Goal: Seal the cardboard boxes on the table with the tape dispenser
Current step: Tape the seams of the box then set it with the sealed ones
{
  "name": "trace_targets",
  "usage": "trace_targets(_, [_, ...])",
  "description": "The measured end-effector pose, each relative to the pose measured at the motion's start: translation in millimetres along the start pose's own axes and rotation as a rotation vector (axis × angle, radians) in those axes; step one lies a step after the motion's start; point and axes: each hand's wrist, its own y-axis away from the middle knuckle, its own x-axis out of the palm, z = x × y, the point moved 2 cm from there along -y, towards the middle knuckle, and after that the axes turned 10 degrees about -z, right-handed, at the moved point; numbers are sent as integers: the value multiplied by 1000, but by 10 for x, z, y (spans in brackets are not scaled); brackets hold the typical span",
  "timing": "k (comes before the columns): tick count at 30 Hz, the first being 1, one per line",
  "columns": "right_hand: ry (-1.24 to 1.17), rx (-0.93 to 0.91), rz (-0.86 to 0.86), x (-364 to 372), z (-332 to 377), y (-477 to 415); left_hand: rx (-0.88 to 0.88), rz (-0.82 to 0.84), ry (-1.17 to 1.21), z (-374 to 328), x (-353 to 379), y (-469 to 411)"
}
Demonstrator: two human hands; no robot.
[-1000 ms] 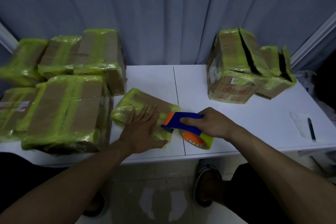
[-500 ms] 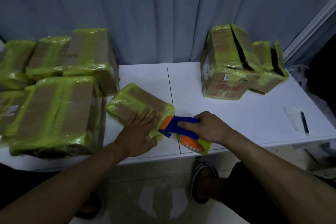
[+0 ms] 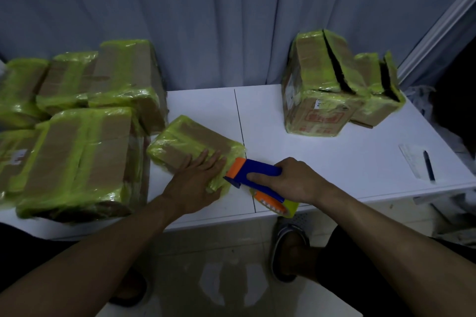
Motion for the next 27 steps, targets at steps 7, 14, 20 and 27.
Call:
trace_targets(7, [-43, 30, 18, -128, -204, 210, 5, 42, -15, 25, 1, 3])
trace_targets(14, [-110, 100, 50, -189, -481, 349, 30, 26, -25, 72, 15, -13])
trace_targets(20, [-63, 94, 81, -76, -587, 233, -9, 68, 19, 47, -83, -33])
trace_targets(27, [20, 87, 121, 253, -571, -97, -256, -54, 116, -209, -139, -133])
